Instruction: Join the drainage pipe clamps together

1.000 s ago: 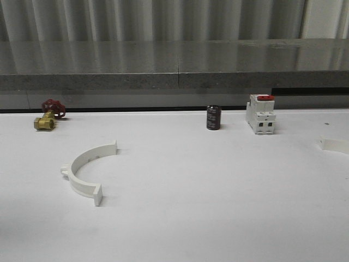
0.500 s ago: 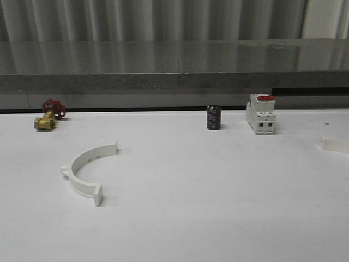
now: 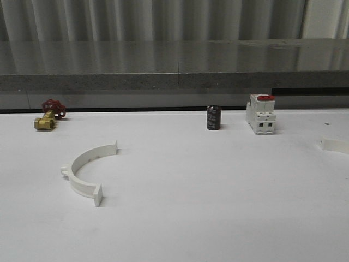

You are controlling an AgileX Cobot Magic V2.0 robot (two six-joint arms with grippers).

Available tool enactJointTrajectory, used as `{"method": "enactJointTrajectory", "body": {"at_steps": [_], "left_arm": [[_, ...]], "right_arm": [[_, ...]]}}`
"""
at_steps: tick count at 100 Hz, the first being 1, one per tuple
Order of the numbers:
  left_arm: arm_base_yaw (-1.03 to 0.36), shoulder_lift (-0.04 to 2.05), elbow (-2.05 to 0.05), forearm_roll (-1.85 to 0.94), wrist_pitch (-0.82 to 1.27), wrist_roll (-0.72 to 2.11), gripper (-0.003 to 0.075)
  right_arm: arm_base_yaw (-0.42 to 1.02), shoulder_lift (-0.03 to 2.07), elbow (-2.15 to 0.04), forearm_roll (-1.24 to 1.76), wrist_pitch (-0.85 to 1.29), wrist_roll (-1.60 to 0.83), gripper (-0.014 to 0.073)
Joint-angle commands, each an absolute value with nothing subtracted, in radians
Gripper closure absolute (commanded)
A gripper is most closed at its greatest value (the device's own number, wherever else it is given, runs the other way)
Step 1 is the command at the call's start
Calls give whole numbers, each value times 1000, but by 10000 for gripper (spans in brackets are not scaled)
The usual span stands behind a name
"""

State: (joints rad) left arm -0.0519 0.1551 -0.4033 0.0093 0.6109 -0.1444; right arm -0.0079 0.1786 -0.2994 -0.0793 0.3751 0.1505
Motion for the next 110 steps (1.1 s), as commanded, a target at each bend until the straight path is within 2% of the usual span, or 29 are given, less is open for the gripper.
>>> {"method": "enactJointTrajectory", "body": {"at_steps": [1,26,33,40,57,64,110], "left_arm": [[-52,167,-426,9,531,-142,741],[-52,167,-426,9,531,-142,741],[-52,167,-426,9,531,-142,741],[-52,167,-426,9,531,-142,741],[-52,167,-426,9,531,-142,741],[-52,167,-426,9,531,-142,741],[-52,167,-426,9,531,-142,741]], "right_arm": [[-3,294,-408,-85,431,148,660],[-3,625,-609,-85,628,148,655],[-3,716,-657,-85,650,148,624],[-3,799,-702,-85,666,148,547],[-3,1009,-817,-64,749,148,221],[-4,1092,-856,-64,760,148,136],[-112,1614,-1109,-39,798,148,125]]}}
